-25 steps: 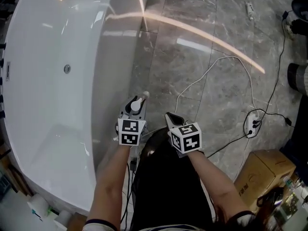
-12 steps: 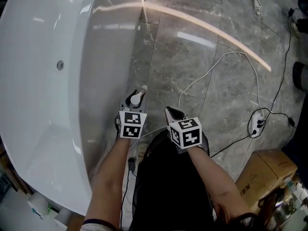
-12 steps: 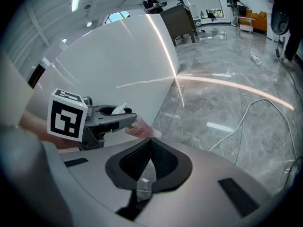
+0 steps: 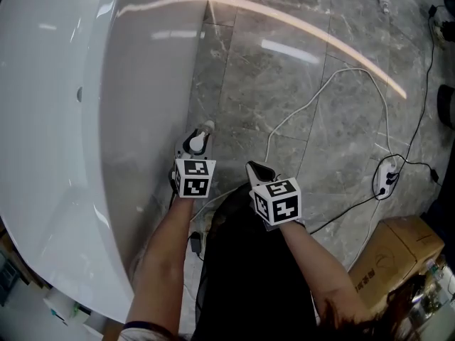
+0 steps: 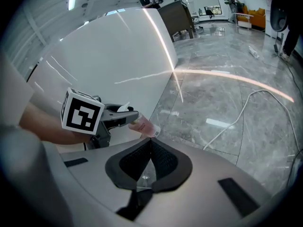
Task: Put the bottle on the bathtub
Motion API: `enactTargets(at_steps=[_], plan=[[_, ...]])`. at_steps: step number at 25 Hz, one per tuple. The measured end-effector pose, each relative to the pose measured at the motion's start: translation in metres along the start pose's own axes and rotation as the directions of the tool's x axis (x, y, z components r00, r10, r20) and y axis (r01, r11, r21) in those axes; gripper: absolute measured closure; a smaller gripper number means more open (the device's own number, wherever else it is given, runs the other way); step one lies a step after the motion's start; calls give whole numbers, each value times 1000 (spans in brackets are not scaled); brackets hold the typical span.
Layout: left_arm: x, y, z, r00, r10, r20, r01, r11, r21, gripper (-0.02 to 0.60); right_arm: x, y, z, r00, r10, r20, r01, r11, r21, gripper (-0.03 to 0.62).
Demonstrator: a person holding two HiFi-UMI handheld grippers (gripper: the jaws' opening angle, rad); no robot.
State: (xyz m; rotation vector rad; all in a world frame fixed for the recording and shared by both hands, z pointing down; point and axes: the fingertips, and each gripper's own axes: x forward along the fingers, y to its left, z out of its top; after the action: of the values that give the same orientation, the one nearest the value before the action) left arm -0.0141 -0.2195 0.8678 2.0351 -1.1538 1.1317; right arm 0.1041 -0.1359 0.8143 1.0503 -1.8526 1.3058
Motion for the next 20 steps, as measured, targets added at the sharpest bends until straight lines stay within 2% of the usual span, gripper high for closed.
enactTargets(at_steps=[5, 20], plan=[[7, 3, -14, 1000, 9, -10, -9, 1000, 7, 431, 3, 5, -15, 1000, 7, -8, -7, 1000, 3, 568], [9, -3, -5, 1000, 22, -13, -21, 998, 65, 417, 3, 14, -22, 1000, -2, -12, 2, 1000, -16, 568]])
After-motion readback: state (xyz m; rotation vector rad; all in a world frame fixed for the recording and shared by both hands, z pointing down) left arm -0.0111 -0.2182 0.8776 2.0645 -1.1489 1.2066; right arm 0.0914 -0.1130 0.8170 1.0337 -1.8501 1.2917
